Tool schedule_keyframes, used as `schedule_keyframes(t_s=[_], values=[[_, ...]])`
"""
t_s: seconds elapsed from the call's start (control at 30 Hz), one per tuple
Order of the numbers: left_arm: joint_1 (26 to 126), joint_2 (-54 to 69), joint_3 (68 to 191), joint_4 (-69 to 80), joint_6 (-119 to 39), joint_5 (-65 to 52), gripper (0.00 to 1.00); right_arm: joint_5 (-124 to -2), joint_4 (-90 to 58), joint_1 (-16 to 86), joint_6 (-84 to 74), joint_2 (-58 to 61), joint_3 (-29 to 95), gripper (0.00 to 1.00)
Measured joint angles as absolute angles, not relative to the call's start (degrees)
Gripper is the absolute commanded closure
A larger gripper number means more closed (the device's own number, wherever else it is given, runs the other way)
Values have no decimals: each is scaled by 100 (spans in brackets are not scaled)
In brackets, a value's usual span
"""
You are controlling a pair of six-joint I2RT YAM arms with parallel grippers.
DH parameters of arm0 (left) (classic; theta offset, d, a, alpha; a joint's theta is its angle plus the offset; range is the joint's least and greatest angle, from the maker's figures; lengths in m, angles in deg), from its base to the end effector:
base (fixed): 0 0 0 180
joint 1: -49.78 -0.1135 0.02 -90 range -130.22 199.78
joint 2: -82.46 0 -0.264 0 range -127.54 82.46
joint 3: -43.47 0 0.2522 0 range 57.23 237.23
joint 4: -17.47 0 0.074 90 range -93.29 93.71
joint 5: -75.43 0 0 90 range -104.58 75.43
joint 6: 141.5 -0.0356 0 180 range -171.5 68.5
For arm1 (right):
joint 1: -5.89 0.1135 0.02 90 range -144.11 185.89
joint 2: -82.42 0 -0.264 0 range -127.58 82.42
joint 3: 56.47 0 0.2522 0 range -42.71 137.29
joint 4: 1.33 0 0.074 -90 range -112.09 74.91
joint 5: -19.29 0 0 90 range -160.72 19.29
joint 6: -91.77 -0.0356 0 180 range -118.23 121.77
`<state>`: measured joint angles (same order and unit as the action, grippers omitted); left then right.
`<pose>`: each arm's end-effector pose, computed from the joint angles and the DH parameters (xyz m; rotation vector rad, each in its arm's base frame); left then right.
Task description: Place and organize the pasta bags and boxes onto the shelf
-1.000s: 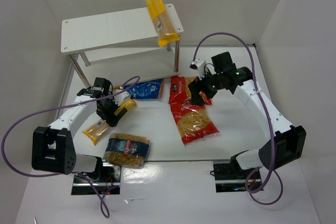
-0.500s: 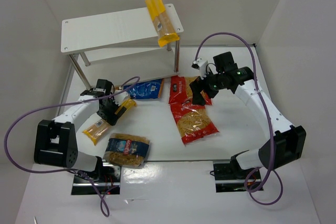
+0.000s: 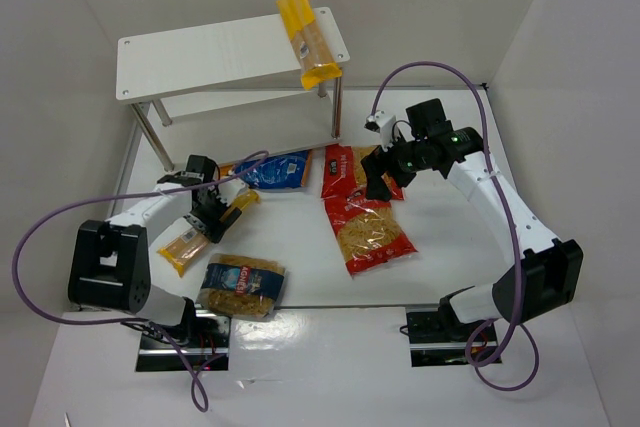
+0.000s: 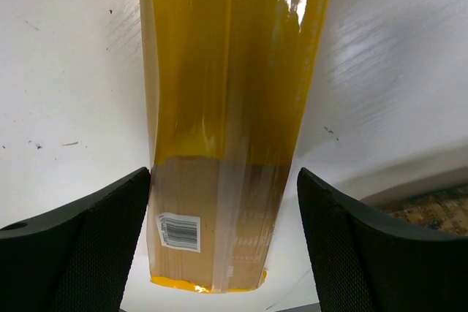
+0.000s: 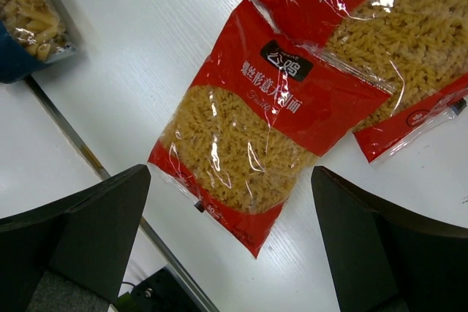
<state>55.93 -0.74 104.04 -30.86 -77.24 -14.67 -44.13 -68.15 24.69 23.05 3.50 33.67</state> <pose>0.2558 -0.0275 0.1750 0.7724 2.7051 0.0827 0.2566 0.1042 0.3343 -1.0190 2.2651 0.5684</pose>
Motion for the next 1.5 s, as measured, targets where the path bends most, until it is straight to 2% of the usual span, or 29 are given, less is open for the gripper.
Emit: schedule_keyframes(t_s=[0.23,0.33,0.37,0.43,0.47,0.83,1.17,1.5], values=[[5593,-227,10387,-2963,-7831,-1480,15,-4389,-6815,2469,2305,342,3367,1],[5593,-281,10360,-2887,-7840,-1524,25,-4389,-6815,2469,2307,331,3367,1],[5593,-308,10356,-2858,-7862,-1566,32,-4386,-6815,2469,2307,322,3367,1],[5593,-391,10358,-2823,-7864,-1607,54,-4389,-6815,2469,2307,311,3367,1],[5593,-443,10378,-2814,-7895,-1629,100,-4389,-6815,2469,2307,309,3367,1],[5593,-229,10896,-3612,-8004,-1426,100,-4465,-6813,2465,2307,309,3367,1],[5595,438,12607,-4648,-7899,-866,100,-4577,-6739,2279,2307,322,3260,1],[5595,665,13551,-5761,-7954,-346,100,-4675,-6656,2203,2309,366,3078,1]])
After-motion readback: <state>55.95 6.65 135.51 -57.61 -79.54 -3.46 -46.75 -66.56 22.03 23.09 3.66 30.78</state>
